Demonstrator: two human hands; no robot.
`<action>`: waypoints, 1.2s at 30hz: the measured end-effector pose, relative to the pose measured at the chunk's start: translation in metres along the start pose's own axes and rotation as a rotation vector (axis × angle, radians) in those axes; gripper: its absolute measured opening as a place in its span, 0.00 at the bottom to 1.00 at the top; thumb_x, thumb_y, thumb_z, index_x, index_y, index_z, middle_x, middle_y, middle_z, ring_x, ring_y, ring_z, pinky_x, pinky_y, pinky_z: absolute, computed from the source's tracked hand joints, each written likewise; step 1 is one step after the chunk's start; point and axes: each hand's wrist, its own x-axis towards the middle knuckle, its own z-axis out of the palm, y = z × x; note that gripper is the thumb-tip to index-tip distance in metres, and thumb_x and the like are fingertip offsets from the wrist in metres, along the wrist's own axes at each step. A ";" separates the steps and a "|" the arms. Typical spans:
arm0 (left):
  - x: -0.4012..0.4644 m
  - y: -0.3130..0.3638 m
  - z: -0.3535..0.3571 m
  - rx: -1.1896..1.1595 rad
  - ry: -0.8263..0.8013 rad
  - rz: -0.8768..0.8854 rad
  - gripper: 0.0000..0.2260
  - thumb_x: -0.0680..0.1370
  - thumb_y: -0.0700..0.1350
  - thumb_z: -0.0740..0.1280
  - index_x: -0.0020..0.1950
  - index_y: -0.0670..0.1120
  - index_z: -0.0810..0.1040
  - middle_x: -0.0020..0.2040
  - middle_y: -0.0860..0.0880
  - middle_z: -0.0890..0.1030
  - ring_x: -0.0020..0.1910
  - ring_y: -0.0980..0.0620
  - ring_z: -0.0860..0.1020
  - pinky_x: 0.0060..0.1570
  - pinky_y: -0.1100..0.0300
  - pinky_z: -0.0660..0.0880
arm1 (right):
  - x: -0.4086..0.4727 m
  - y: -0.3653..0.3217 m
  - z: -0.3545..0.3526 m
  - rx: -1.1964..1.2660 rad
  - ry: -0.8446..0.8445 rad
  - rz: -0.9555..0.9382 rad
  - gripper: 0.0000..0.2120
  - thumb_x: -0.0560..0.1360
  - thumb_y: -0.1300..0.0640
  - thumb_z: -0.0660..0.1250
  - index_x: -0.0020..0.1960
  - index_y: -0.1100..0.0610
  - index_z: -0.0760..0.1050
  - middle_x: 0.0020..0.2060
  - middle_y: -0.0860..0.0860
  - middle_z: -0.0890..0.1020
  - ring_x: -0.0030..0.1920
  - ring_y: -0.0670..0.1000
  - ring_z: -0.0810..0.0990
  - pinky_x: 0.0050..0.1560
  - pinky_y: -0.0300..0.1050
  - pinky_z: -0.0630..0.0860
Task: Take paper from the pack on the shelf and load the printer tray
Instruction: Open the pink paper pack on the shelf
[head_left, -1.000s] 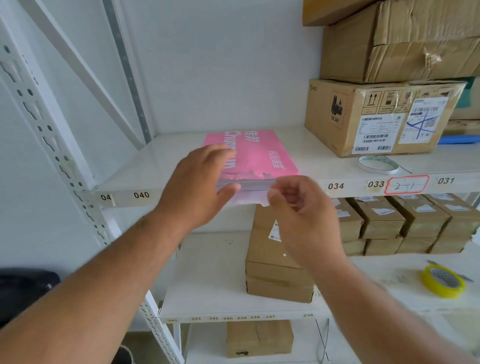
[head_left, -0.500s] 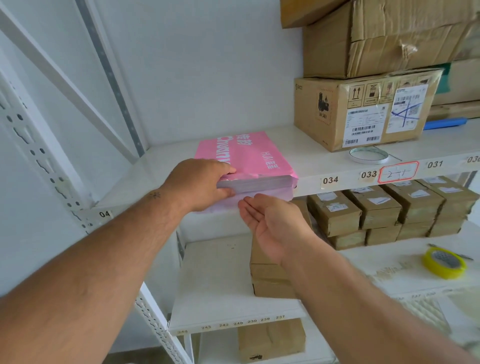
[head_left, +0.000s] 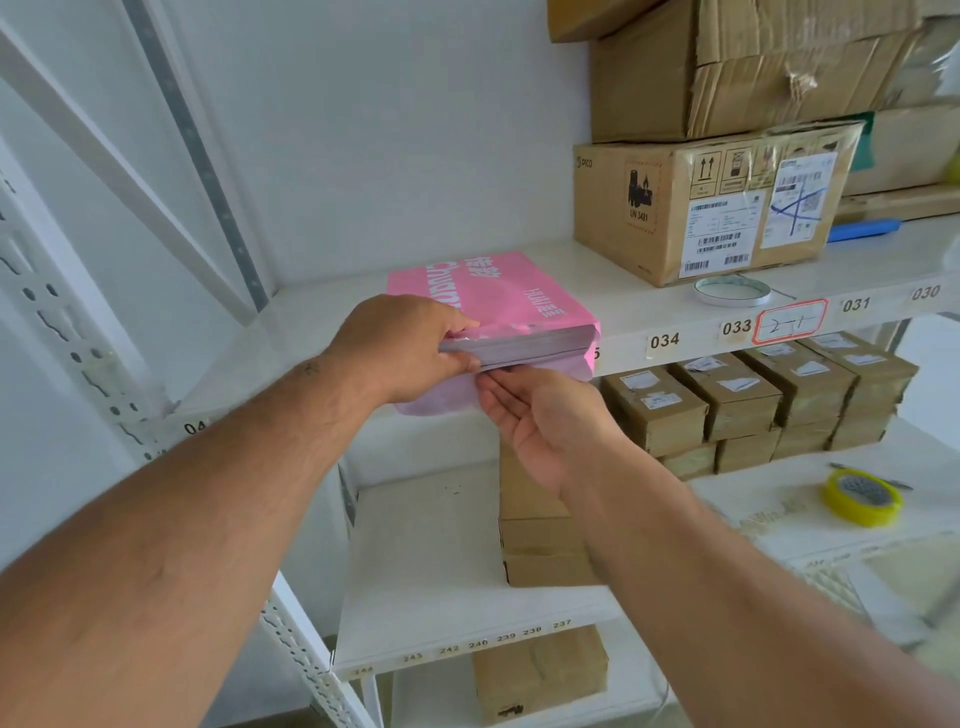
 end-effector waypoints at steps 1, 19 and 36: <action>0.000 0.000 0.000 -0.005 0.002 0.001 0.14 0.76 0.61 0.71 0.61 0.61 0.83 0.36 0.59 0.75 0.40 0.52 0.75 0.37 0.59 0.64 | 0.001 0.000 -0.001 -0.003 0.000 -0.004 0.08 0.81 0.72 0.64 0.55 0.66 0.80 0.64 0.68 0.82 0.67 0.63 0.82 0.68 0.53 0.79; -0.002 -0.001 -0.002 0.009 -0.019 0.035 0.16 0.79 0.61 0.68 0.66 0.62 0.80 0.38 0.59 0.76 0.43 0.52 0.74 0.42 0.59 0.65 | 0.014 -0.003 -0.005 -0.048 -0.032 -0.011 0.13 0.81 0.71 0.66 0.64 0.67 0.80 0.60 0.66 0.85 0.54 0.58 0.85 0.60 0.50 0.84; -0.002 -0.006 0.002 0.030 0.049 0.089 0.18 0.78 0.61 0.68 0.64 0.54 0.82 0.55 0.51 0.87 0.54 0.45 0.83 0.54 0.49 0.78 | 0.032 0.002 -0.005 -0.063 0.002 -0.020 0.12 0.80 0.70 0.68 0.63 0.67 0.80 0.51 0.60 0.88 0.50 0.57 0.87 0.49 0.45 0.86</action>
